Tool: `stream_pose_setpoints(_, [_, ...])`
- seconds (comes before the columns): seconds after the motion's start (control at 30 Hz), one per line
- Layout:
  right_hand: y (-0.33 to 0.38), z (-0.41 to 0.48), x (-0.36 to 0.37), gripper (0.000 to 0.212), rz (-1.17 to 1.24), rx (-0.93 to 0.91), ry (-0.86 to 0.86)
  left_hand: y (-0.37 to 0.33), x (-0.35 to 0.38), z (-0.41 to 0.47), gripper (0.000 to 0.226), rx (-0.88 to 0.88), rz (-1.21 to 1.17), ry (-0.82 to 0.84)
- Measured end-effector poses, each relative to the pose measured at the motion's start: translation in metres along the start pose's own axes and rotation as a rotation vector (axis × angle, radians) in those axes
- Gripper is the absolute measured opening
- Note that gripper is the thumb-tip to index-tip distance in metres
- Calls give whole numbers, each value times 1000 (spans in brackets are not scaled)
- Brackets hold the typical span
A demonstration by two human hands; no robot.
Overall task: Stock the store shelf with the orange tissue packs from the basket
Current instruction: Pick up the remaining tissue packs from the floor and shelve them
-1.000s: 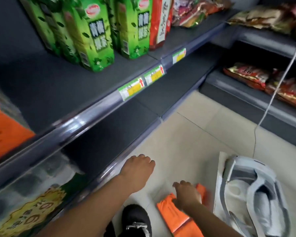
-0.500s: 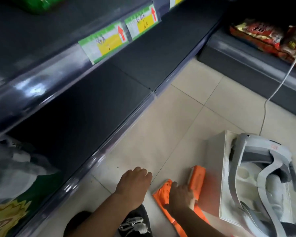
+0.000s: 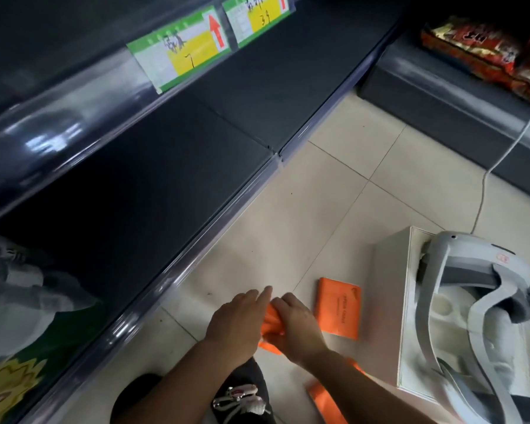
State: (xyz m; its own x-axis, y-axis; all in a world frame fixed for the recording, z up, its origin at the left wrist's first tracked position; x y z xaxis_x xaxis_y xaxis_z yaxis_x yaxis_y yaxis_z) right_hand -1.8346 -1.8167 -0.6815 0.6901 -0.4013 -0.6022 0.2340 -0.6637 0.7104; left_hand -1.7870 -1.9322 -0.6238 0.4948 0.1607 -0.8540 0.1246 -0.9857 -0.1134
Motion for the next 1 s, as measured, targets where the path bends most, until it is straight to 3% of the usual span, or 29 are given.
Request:
stream_pose_setpoints(0.1, [17,9,-7,57,69,-144,-38,8,-10,0,55,-83,-102,-20])
stream_pose_setpoints(0.17, [7,10,-14,69,54,-118,-148,16,-17,-1,36,-139,-154,-46])
stream_pose_setpoints(0.23, [-17,6,-26,90,47,73,-257,24,-22,0,29,-183,-194,-58])
stream_pose_setpoints(0.3, [-49,-5,-38,98,-1,361,-366,29,-25,1,27,-214,-222,-69])
stream_pose_setpoints(0.43, [-104,-28,-41,82,355,970,-556,32,-24,3,30,-223,-230,-51])
stream_pose_setpoints(0.5, [-116,-28,-33,69,524,1072,-543,32,-22,3,36,-217,-225,-40])
stream_pose_setpoints(0.63, [-118,-20,-24,41,648,1053,-442,34,-20,1,39,-215,-225,-44])
stream_pose_setpoints(0.73, [-100,-13,-24,39,539,955,-449,39,-29,-3,35,-232,-213,-52])
stream_pose_setpoints(0.83, [-69,-3,-33,38,422,744,-447,41,-45,-10,32,-225,-210,-54])
stream_pose_setpoints(1.0, [5,6,-71,34,552,338,-487,40,-99,-27,34,-214,-167,-153])
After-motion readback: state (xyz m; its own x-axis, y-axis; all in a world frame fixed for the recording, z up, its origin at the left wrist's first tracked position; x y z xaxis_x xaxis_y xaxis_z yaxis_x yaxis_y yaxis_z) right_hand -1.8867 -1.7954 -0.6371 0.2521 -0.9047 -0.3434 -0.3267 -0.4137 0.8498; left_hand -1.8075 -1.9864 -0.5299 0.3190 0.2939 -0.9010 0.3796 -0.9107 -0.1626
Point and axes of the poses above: each hand's wrist, its own z-axis towards the middle knuckle, its own x-axis out of the palm, y = z × x, the point moved 4 cm from there along z, towards the middle knuckle, and after that the axes turned 15 degrees about z, right-handed, at the moved point
